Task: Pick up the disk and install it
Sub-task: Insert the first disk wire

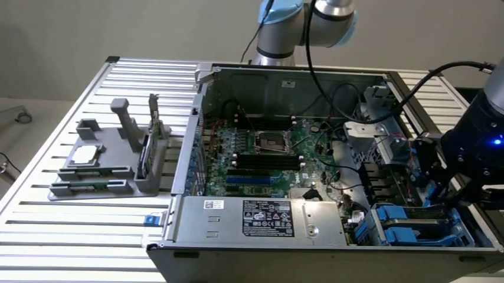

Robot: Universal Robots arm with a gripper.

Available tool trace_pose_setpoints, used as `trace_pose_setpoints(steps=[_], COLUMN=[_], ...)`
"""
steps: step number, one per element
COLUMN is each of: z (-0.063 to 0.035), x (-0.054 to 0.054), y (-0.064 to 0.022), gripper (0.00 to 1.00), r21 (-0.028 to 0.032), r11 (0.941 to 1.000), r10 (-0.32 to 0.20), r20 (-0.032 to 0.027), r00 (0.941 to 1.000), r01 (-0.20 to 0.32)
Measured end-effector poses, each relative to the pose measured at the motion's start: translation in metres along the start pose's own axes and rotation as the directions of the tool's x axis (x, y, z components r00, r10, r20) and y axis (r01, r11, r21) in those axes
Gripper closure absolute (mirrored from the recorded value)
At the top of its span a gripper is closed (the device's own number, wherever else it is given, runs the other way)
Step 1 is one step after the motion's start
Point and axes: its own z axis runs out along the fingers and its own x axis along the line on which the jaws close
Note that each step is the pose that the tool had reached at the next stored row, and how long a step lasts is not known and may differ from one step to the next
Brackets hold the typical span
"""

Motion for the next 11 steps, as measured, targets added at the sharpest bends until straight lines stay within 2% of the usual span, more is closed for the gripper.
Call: trace_pose_setpoints(steps=[11], z=[0.0013], x=[0.0040], y=[0.0076], gripper=[0.73], r21=[0.0035], r11=[0.9991], r10=[0.042], r20=[0.0053], r00=[0.9991], r01=[-0.042])
